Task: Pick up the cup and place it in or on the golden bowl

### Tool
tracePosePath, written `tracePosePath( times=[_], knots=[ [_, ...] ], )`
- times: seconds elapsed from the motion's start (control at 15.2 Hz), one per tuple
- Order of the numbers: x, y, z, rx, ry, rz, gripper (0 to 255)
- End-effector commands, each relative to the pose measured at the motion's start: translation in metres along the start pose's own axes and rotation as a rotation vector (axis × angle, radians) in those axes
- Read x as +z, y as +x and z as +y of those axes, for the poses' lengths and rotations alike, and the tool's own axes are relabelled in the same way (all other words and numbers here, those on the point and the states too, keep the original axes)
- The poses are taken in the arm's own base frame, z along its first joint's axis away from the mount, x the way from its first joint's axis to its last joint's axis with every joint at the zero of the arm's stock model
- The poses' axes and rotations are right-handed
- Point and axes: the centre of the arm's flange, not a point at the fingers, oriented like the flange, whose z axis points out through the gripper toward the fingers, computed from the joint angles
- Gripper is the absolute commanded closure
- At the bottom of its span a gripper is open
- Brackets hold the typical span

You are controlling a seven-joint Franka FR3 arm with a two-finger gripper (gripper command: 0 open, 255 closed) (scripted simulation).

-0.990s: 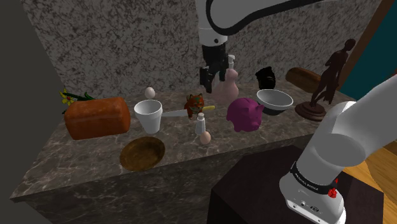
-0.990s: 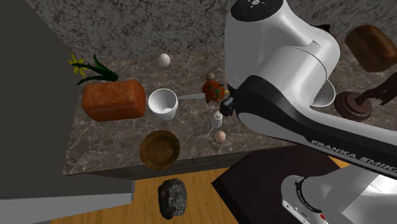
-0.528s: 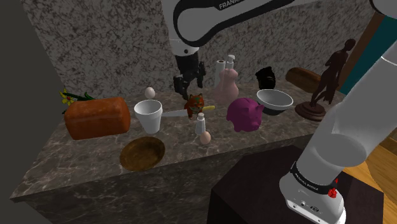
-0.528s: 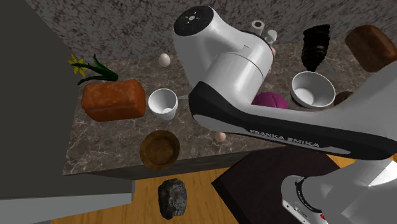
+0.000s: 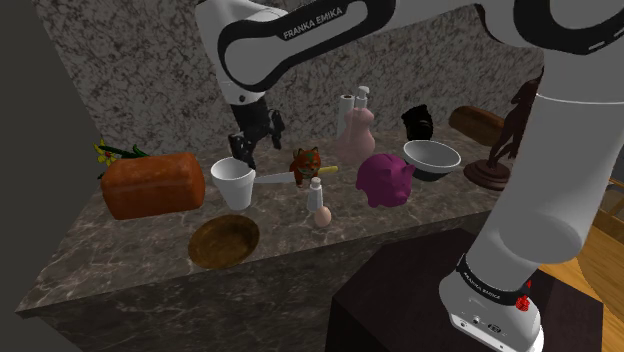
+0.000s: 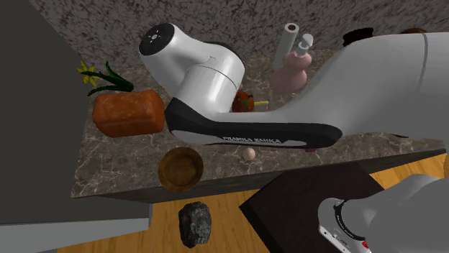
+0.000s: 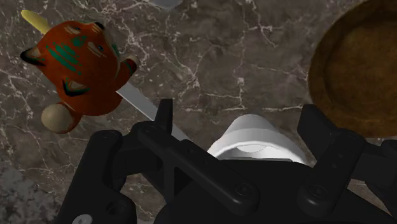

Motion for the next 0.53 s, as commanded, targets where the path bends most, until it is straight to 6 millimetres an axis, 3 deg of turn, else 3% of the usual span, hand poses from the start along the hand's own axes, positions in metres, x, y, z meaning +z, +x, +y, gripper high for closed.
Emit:
tracePosePath(
  times=[0.0,0.46],
  knots=[
    [0.005,0.020,-0.018,0.001,-0.002,-0.002,0],
    [0.022,0.091,-0.078,0.000,-0.009,-0.008,0]
  ],
)
